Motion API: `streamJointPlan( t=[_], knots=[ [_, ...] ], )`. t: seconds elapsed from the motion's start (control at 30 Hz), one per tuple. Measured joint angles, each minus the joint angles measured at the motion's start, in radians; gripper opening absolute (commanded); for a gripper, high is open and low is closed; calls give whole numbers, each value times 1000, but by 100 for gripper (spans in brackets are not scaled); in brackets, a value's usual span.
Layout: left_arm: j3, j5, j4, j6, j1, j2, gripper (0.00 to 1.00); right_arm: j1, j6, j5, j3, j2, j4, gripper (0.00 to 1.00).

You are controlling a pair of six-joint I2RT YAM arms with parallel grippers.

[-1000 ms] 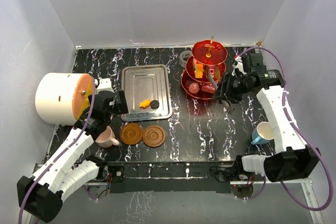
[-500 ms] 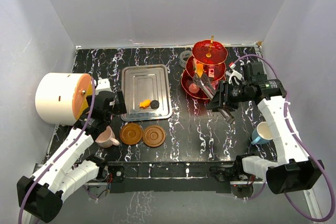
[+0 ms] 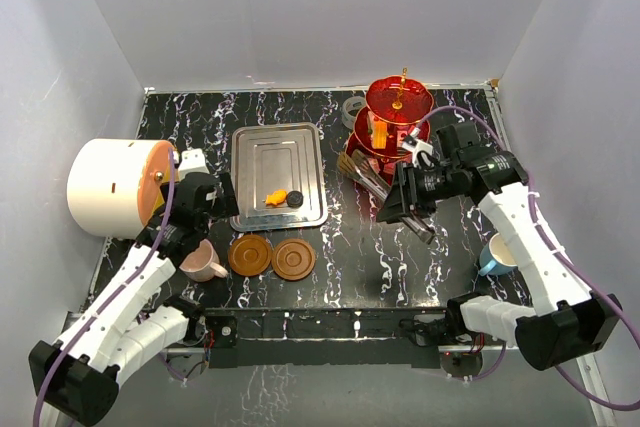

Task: Serve the afternoon tea
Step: Pick up the desert from the tray.

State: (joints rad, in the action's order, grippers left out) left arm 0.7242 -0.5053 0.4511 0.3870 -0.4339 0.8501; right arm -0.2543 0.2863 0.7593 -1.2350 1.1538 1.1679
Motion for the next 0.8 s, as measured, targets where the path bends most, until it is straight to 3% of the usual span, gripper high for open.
streamJointPlan(
  t=[0.43, 0.8],
  knots=[
    [13, 23, 38, -1, 0, -41, 99, -230, 79, -75, 8, 21, -142, 36],
    [16, 12, 52, 3, 0, -156, 99, -433, 124, -235, 20, 194, -254, 35]
  ],
)
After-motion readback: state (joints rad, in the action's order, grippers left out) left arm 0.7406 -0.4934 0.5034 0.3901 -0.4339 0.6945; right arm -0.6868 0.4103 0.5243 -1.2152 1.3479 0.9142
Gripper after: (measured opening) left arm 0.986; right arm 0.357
